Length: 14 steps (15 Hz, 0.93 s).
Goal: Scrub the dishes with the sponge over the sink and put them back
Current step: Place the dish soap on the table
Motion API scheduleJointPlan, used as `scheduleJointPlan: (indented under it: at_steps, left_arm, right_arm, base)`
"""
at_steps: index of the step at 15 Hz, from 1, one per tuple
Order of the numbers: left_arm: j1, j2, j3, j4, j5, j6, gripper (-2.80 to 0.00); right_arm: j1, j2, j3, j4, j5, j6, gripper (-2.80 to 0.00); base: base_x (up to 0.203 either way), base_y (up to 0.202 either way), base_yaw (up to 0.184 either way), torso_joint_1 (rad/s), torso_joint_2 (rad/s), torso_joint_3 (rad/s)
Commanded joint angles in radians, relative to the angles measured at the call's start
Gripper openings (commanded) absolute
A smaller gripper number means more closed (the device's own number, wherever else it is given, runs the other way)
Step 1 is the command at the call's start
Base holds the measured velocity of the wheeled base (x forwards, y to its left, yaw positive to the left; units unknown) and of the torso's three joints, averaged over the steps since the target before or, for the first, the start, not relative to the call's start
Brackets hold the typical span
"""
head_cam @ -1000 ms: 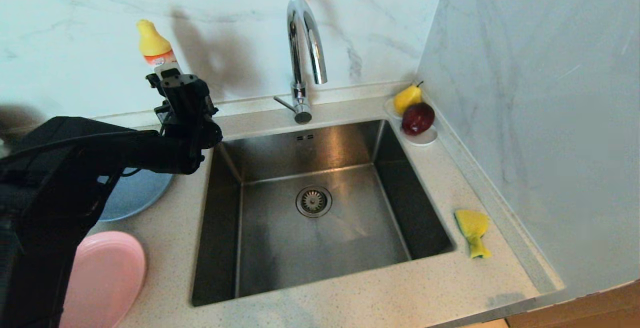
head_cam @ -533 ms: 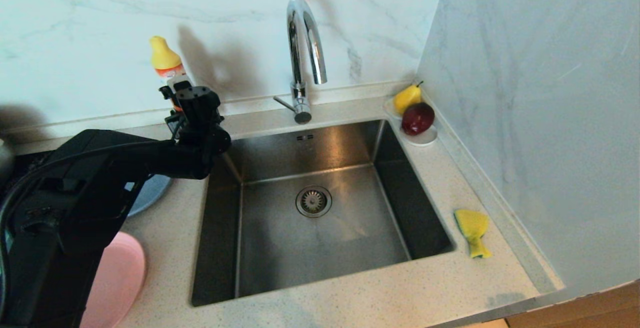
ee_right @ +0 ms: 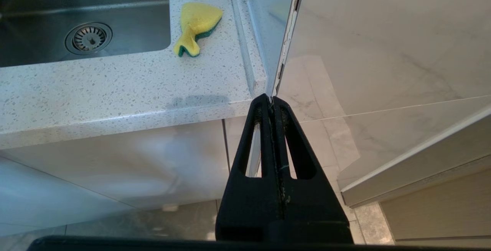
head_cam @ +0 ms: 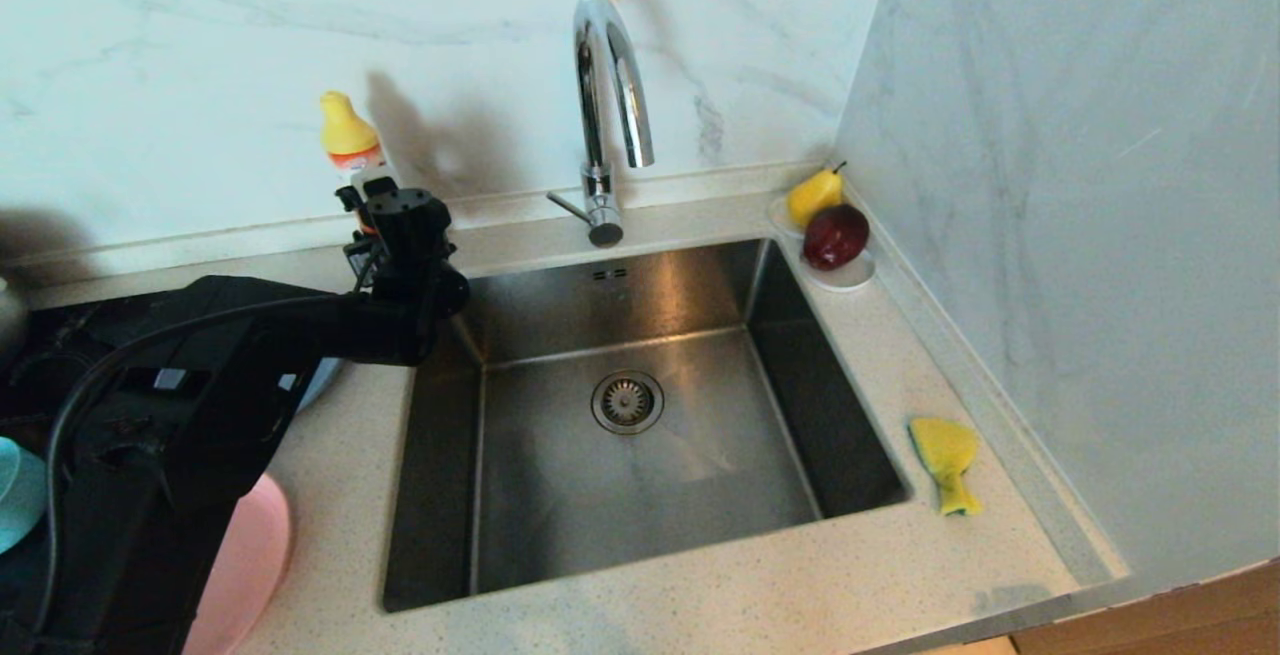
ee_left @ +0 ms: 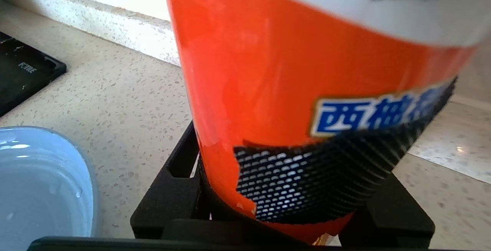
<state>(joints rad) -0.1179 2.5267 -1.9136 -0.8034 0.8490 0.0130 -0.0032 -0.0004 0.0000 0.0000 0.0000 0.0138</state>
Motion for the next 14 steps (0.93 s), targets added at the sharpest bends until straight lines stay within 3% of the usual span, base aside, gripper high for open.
scheduleJointPlan:
  at_steps: [1,8,14]
  left_arm:
    - [0.004,0.004,-0.001,-0.005,0.004,-0.001,-2.80]
    - [0.010,0.011,-0.007,-0.010,0.001,-0.025,-2.80]
    - [0.014,-0.022,-0.007,-0.014,0.021,-0.088,-2.80]
  right_arm:
    - [0.000,0.000,0.000,0.000,0.000,0.000,-2.80]
    - [0.000,0.000,0.000,0.000,0.000,0.000,-2.80]
    - [0.000,0.000,0.000,0.000,0.000,0.000,-2.80]
  base:
    - [0.000,0.000,0.000,0.000,0.00,0.000]
    - [0.000,0.000,0.000,0.000,0.00,0.000]
    - [0.000,0.000,0.000,0.000,0.00,0.000]
